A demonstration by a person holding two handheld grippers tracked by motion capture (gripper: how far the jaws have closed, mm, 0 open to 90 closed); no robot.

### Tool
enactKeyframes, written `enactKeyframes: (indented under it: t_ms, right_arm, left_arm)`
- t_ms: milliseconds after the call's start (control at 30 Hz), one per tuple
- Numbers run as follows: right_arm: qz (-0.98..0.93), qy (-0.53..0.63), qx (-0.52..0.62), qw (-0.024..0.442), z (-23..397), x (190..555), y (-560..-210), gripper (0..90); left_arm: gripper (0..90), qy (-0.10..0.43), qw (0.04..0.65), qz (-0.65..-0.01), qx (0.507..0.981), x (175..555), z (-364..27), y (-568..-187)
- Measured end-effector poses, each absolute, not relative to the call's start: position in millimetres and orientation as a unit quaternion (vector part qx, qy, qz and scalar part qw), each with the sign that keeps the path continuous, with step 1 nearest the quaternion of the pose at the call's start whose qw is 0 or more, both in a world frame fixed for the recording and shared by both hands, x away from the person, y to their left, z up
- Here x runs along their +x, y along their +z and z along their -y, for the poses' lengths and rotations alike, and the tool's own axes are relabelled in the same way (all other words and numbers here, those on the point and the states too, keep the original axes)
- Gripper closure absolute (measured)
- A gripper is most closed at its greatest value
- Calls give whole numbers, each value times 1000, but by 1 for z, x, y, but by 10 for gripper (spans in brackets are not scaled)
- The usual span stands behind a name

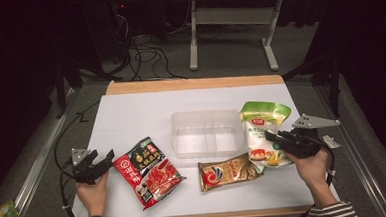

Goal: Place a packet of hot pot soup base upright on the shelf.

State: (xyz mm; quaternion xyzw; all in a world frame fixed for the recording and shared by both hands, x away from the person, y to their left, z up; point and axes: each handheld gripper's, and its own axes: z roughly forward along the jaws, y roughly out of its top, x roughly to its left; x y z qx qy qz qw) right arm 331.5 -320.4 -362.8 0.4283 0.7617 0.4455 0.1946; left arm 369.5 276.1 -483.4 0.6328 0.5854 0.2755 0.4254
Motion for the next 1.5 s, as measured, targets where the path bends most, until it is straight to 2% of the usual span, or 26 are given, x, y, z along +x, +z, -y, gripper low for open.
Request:
enactKeyframes:
  t_ms: [500, 1267, 1500]
  right_arm:
    - [-761, 455, 419, 198, 300, 343, -352, 808]
    - [-759, 445, 429, 206, 260, 395, -353, 808]
    - [-763, 438, 421, 221, 249, 408, -352, 808]
  left_arm:
    - [349, 275, 425, -586, 633, 370, -276, -484]
    - [347, 278, 426, -584, 632, 369, -276, -483]
    - [348, 278, 425, -584, 633, 369, -276, -483]
